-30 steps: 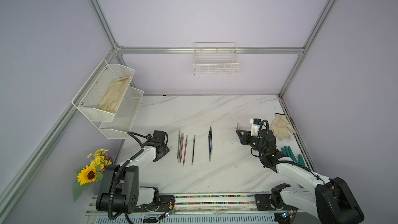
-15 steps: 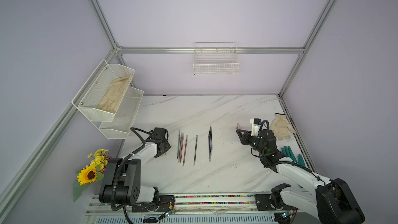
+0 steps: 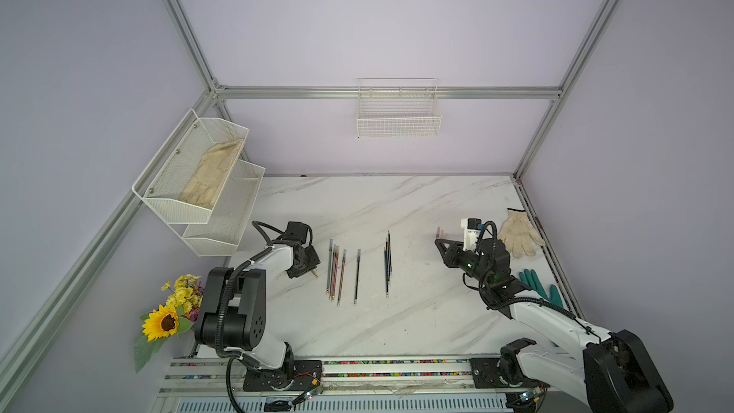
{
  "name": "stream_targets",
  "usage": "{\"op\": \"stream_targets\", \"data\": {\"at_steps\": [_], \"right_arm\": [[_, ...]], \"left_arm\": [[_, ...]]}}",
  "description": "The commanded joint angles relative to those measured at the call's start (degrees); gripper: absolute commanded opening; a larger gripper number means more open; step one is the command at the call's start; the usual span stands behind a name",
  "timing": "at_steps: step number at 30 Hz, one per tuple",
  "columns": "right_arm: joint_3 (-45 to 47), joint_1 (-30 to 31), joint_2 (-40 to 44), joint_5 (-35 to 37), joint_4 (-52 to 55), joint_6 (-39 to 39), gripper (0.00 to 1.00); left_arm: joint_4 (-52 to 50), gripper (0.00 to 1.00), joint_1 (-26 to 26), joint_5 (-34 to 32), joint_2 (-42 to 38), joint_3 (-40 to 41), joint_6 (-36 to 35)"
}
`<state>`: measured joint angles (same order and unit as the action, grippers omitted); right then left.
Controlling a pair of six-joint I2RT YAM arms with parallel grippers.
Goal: Remove the protective cover of the pencils
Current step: Pick up the pencil from the center of the board.
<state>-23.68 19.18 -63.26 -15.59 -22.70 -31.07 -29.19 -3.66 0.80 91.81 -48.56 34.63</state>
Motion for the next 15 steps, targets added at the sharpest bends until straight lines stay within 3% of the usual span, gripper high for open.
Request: {"op": "stream_targets", "data": {"at_steps": [1,12,15], "right_arm": [[0.6,0.2,1.2,-1.4,-1.2,-0.9,0.18],[0.2,0.2,0.6,-3.1,-1.3,-2.0,0.18],[0.0,0.2,0.4,-3.5,-1.2,-2.2,0.25]], "left_arm": [[-10.2,0.23,-0.3,6.4,7.0,0.0,-3.0],[-22.0,0.21,-0.3,4.5,15.7,-9.6,-5.6],[-24.8,0.18,-0.3,3.5,17.7,-12.2,-6.1]]}}
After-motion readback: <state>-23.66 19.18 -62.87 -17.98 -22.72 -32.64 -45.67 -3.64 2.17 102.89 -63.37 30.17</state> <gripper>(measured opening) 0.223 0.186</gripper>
